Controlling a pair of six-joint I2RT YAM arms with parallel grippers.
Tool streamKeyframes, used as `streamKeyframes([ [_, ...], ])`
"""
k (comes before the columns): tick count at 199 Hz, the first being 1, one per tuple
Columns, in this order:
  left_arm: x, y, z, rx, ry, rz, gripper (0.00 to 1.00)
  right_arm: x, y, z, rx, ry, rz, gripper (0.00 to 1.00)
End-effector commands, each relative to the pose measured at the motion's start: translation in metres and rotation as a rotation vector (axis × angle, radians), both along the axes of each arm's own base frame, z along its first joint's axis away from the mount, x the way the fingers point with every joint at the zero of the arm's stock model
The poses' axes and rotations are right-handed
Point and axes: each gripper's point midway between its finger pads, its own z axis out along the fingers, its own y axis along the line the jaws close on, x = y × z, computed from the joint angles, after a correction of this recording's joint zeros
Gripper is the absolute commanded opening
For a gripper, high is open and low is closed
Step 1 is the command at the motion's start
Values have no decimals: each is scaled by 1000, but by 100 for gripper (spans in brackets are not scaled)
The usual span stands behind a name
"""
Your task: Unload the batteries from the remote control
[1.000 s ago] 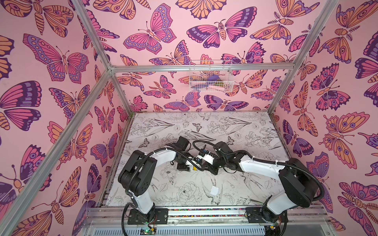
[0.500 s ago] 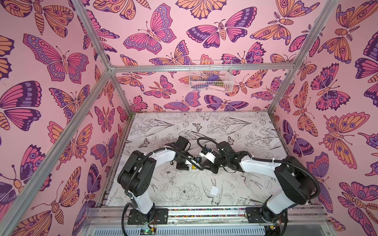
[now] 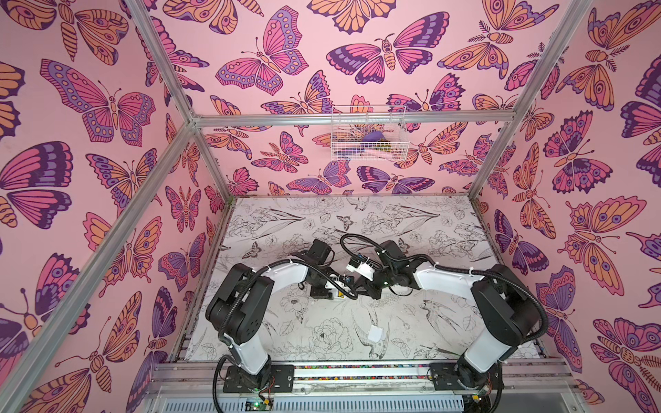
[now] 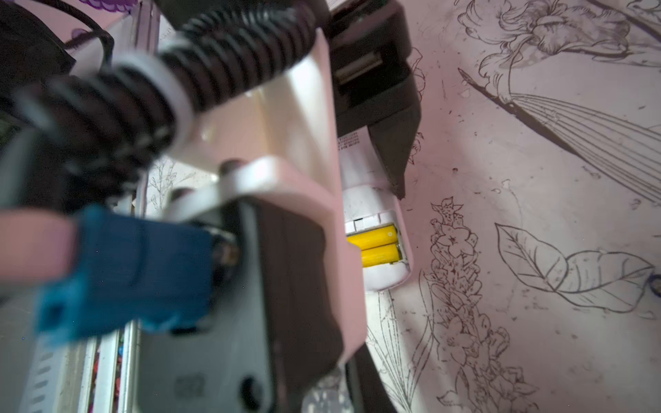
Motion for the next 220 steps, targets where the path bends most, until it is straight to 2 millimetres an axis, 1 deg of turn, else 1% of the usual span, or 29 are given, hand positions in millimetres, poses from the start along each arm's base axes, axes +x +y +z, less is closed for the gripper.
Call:
streamKeyframes([
  [1,-12,1,-22,28,41,-7,40,-25,-25,-36,-215,-57,9,0],
  [9,-13,1,-21,24,41,-10,40,-22,-24,-35,-219,-119,-9,0],
  [20,-13,1,-22,24,45,-11,40,-11,-22,-33,-198,-214,-83,0],
  [27,-14,0,-23,23,48,-11,40,-6,-24,-35,-187,-245,-124,0],
  [29,-14,1,-23,24,50,-10,40,-3,-22,-26,-163,-273,-141,0],
  [32,-14,1,-24,26,51,-11,40,0,-22,-21,-148,-297,-159,0],
  [47,-15,0,-22,19,45,-14,40,10,-19,-8,-116,-381,-213,0],
  [65,-19,0,-25,18,60,-26,40,23,-15,7,-94,-474,-255,0],
  [82,-20,0,-27,19,70,-23,40,32,-16,20,-72,-528,-303,0],
  [101,-19,-1,-24,14,62,-22,40,39,-18,36,-24,-566,-365,0],
  [126,-19,0,-28,25,69,-22,40,41,-22,43,6,-574,-403,0],
  [152,-19,0,-30,27,70,-30,40,37,-20,50,59,-536,-394,0],
  [170,-17,0,-30,32,70,-19,40,36,-22,47,65,-515,-394,0],
  [196,-17,0,-29,29,66,-21,40,36,-26,51,88,-509,-414,0],
  [208,-17,1,-30,37,64,-19,40,35,-28,49,71,-508,-412,0],
  [220,-13,1,-27,40,51,-9,40,33,-33,45,48,-507,-412,0],
])
